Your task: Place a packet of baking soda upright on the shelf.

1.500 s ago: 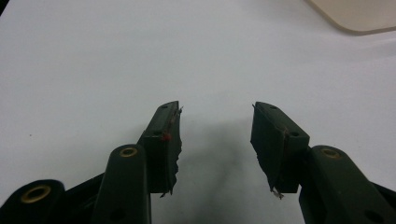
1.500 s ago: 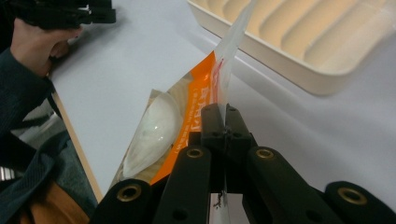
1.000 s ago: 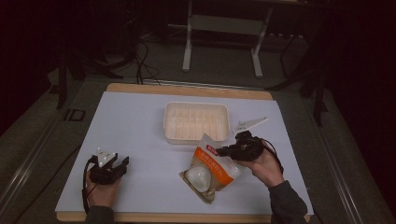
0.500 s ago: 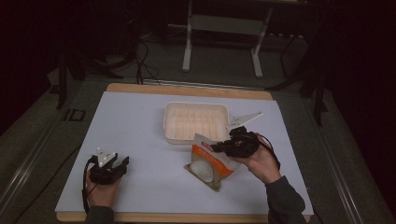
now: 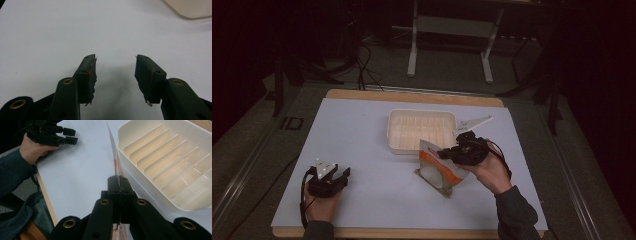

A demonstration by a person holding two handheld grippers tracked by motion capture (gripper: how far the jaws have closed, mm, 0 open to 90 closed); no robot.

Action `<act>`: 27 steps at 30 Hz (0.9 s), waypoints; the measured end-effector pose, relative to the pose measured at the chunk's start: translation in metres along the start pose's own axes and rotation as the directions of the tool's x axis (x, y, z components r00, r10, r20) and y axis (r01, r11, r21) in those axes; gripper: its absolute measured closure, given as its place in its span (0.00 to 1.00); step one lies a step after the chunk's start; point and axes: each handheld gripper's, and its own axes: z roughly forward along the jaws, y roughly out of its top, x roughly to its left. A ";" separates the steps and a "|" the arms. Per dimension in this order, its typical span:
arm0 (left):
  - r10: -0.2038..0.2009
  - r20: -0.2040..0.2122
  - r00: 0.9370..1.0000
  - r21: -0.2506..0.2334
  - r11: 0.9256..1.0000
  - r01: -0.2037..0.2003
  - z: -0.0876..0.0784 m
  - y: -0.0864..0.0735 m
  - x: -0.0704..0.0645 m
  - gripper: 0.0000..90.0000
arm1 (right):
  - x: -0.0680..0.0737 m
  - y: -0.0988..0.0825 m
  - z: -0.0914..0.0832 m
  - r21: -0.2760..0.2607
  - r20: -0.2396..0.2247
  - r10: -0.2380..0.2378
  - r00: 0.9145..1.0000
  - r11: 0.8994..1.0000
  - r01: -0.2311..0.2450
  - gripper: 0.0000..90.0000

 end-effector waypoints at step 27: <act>0.002 0.000 1.000 -0.001 1.000 -0.002 0.000 0.000 0.000 0.57 | -0.001 0.019 -0.017 -0.059 0.020 0.031 0.999 0.998 -0.030 1.00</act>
